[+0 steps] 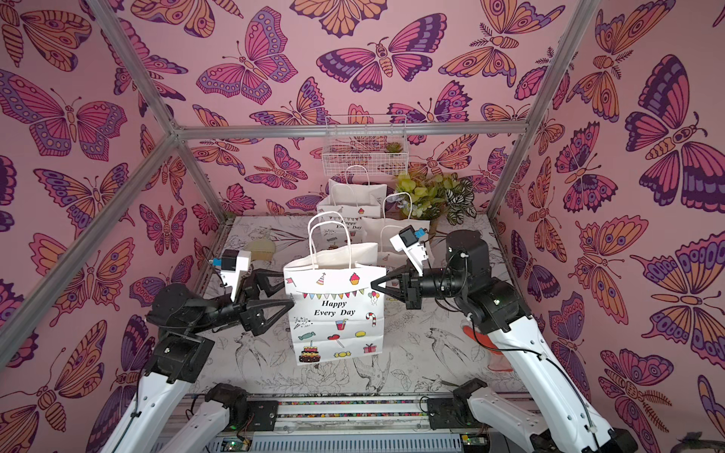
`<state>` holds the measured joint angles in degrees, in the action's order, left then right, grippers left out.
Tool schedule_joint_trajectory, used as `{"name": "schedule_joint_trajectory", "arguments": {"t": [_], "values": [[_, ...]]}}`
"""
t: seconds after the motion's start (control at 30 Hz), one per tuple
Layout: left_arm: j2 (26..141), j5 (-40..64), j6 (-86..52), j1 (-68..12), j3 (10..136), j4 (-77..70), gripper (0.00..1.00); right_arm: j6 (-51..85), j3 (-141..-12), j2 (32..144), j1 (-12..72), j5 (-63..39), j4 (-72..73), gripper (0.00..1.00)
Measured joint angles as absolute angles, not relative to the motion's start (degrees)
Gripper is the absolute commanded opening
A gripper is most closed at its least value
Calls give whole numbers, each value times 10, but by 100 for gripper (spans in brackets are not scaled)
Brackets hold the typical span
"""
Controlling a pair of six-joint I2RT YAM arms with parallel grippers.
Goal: Put away the paper bag
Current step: Press the paper bag.
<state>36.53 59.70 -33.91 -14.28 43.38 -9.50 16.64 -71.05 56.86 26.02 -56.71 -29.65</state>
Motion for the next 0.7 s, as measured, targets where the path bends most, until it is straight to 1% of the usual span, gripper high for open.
{"name": "schedule_joint_trajectory", "arguments": {"t": [0.13,0.17,0.33,0.5,0.63,0.7], "values": [[357,600,-342,-143,434,-115,100,167,-719,554,260,-582,-298,0],[359,601,-345,-143,434,-119,99,167,-721,553,260,-586,-298,0],[374,605,-359,-143,434,-140,79,167,-726,564,260,-597,-303,0],[385,609,-368,-143,438,-149,77,162,-728,575,260,-591,-327,0],[385,609,-374,-143,439,-151,76,160,-738,575,262,-570,-346,0],[385,611,-376,-143,439,-152,74,160,-742,575,267,-557,-349,0]]}}
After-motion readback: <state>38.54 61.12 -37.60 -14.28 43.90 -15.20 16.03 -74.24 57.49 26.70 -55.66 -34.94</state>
